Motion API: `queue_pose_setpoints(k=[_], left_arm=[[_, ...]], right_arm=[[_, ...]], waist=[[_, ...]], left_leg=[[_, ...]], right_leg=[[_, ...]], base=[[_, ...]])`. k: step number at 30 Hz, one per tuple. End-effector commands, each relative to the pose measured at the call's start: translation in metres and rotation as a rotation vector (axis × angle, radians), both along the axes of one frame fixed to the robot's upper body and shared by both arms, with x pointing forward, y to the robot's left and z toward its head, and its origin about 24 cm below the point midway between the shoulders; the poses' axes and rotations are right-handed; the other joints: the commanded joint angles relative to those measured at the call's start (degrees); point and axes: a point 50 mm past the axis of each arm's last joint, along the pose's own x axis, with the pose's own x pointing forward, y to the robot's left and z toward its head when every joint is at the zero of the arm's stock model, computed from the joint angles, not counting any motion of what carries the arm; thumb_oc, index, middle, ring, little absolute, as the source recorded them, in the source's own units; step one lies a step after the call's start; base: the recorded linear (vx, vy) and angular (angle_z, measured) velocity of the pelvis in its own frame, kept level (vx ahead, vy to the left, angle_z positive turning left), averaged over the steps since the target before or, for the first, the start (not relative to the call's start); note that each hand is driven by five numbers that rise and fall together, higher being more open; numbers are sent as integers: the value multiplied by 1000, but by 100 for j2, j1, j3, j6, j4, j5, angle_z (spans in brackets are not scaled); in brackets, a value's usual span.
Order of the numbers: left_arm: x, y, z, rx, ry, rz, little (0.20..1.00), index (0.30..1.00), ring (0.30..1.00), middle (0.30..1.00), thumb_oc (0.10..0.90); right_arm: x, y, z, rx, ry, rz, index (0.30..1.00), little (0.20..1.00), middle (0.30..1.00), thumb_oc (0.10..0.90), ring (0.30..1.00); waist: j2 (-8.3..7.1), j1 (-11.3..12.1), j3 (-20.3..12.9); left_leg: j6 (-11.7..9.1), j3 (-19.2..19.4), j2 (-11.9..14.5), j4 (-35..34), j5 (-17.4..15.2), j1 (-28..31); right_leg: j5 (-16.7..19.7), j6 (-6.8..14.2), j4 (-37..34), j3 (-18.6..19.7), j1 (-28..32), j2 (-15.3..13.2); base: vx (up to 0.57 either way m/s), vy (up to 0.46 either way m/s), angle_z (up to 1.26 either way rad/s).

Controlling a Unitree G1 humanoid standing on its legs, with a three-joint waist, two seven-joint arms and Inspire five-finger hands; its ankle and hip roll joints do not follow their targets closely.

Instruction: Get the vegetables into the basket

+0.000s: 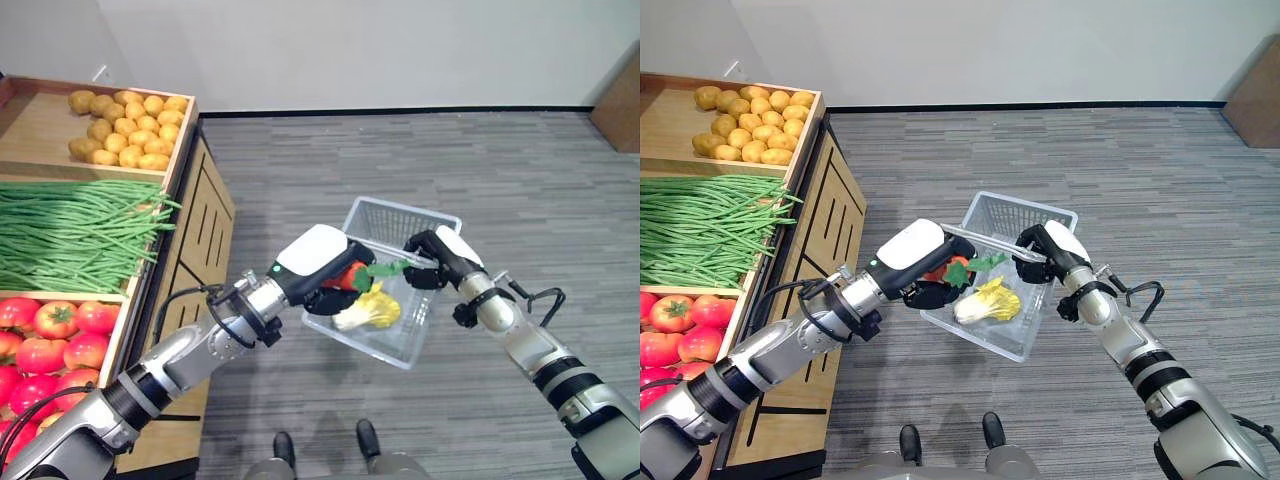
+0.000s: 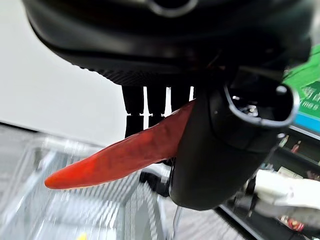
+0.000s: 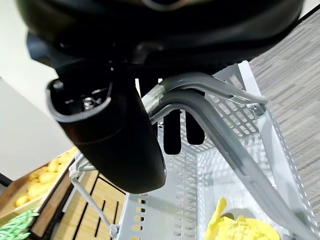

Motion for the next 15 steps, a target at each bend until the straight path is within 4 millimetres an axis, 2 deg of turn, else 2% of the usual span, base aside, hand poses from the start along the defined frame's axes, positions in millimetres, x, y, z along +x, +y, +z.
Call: queue_pose_setpoints(k=[1, 6, 8, 15], left_arm=[[13, -20, 20, -28, -125, -64, 300, 300, 300, 300, 400], [21, -19, 4, 40, -121, -25, 300, 300, 300, 300, 400], [28, -15, -9, 77, -105, 29, 300, 300, 300, 300, 400], [39, -11, -28, 122, -86, 117, 300, 300, 300, 300, 400]], right_arm=[[20, 24, 95, 161, -380, 141, 300, 300, 300, 400, 300], [19, 31, 97, 210, -384, 165, 300, 300, 300, 400, 300], [18, 36, 98, 232, -383, 186, 300, 300, 300, 400, 300], [15, 47, 98, 290, -377, 230, 300, 300, 300, 400, 300]], waist=[[-218, 127, -500], [-225, 103, -502], [-237, 78, -512], [-247, 32, -514]], left_leg=[[-453, 30, 320, 7, -228, 260], [-459, 72, 333, 7, -229, 276], [-468, 106, 340, 7, -229, 288], [-480, 157, 352, 7, -235, 295]], right_leg=[[65, 480, 100, -318, -129, -298], [62, 479, 113, -290, -141, -284], [70, 479, 125, -272, -160, -269], [87, 480, 132, -240, -183, -253]], base=[[7, -7, -5], [-1, -7, -10], [-2, -3, -7], [0, -1, -2]])
